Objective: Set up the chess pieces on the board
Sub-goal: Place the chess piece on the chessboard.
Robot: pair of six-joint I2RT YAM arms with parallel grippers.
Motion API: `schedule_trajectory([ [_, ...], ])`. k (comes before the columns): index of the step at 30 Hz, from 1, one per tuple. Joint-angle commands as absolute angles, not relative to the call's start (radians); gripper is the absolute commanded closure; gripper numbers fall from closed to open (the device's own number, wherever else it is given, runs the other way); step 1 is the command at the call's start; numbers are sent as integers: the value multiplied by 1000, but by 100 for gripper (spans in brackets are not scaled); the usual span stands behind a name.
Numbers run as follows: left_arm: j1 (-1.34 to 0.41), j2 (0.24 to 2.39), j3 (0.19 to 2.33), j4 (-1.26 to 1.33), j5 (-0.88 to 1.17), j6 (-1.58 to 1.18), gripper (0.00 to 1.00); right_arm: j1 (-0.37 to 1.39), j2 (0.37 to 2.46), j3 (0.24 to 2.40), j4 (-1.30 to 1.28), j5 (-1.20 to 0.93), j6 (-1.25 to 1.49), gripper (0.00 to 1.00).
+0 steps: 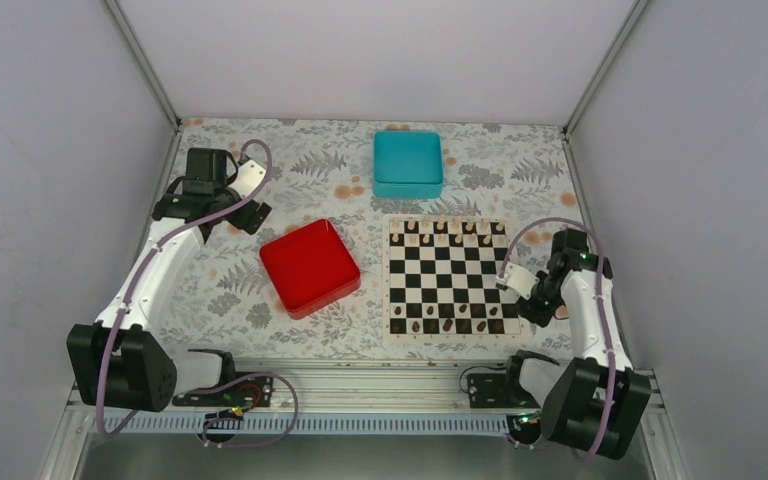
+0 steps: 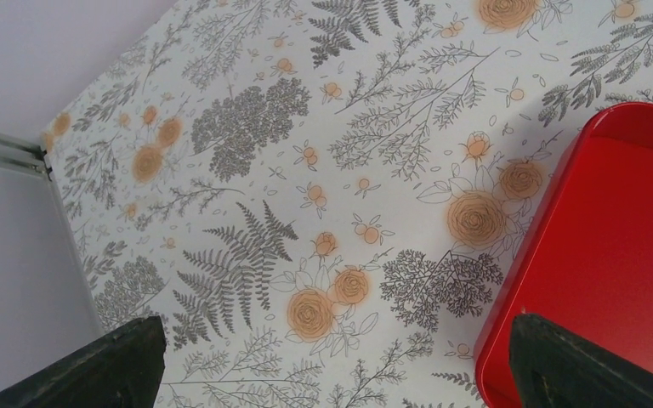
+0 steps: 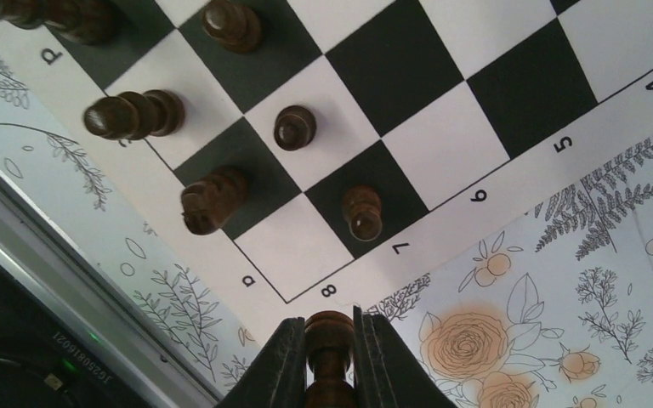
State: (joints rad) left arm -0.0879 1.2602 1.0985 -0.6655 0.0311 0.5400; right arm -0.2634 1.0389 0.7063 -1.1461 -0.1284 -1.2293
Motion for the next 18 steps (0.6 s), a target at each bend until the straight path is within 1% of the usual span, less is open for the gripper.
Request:
schedule_trajectory([
  [1, -88, 1224, 1063, -598, 49, 575, 0, -273, 1105, 749, -1140, -86, -1187, 94],
  [9, -87, 1222, 1047, -588, 62, 596, 0, -274, 1153, 793, -1180, -64, -1179, 95],
  [18, -86, 1232, 1037, -577, 64, 592, 0, -273, 1193, 745, -1140, -29, -1221, 96],
])
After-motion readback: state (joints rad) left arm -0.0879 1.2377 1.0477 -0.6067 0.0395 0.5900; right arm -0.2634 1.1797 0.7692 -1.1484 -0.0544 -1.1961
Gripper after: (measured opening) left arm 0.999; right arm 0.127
